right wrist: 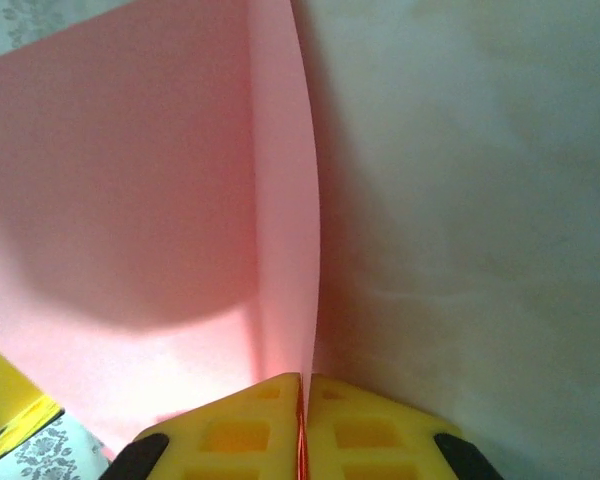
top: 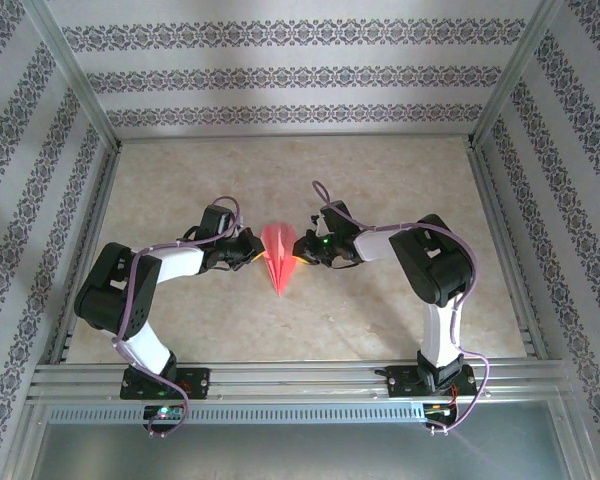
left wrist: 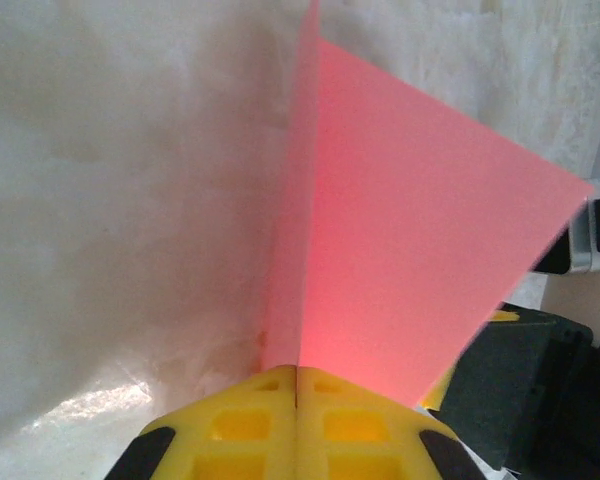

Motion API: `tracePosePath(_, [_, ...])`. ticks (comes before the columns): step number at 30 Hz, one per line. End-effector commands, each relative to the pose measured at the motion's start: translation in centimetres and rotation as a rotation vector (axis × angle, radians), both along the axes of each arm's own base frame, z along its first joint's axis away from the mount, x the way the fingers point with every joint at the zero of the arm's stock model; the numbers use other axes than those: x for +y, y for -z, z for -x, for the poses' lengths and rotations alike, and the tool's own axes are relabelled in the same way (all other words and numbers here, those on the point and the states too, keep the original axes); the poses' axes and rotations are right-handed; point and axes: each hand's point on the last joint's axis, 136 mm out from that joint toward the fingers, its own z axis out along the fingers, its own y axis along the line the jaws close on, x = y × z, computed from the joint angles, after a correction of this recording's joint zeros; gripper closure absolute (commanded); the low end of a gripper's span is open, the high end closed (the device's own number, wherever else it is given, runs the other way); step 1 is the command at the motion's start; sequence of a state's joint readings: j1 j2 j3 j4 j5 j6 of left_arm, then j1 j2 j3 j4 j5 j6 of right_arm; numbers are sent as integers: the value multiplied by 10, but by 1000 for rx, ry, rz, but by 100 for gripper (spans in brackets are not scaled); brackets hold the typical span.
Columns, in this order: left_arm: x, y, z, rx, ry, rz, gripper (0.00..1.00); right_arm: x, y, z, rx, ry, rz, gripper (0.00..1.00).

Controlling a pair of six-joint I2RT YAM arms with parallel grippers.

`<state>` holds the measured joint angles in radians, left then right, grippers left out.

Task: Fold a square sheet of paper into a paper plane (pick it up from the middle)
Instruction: Move the paper plane to the top-center of the table.

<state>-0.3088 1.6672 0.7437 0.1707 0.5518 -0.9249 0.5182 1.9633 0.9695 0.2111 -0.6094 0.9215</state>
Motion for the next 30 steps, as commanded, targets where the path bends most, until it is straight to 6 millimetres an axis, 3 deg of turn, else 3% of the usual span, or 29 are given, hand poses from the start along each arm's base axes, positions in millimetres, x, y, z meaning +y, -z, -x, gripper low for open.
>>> tracePosePath(1, [5,-7,-3,-29,-33,-40,100,-8,-12,-4,-21,40,-10,90])
tracePosePath(12, [19,3,6,-11,-135,-36,100,-14,1,0,38,104,1,93])
tracePosePath(16, [22,-6,7,-20,-121,-69,81,-12,0,0,38,99,-6,93])
tracePosePath(20, [22,-30,12,-61,-78,-110,63,-10,-4,-1,29,91,-15,93])
tracePosePath(25, [11,-42,28,-78,-2,-197,56,-9,-5,-2,31,86,-20,92])
tracePosePath(30, [-10,-29,34,-49,67,-210,53,-8,-4,-2,31,81,-17,92])
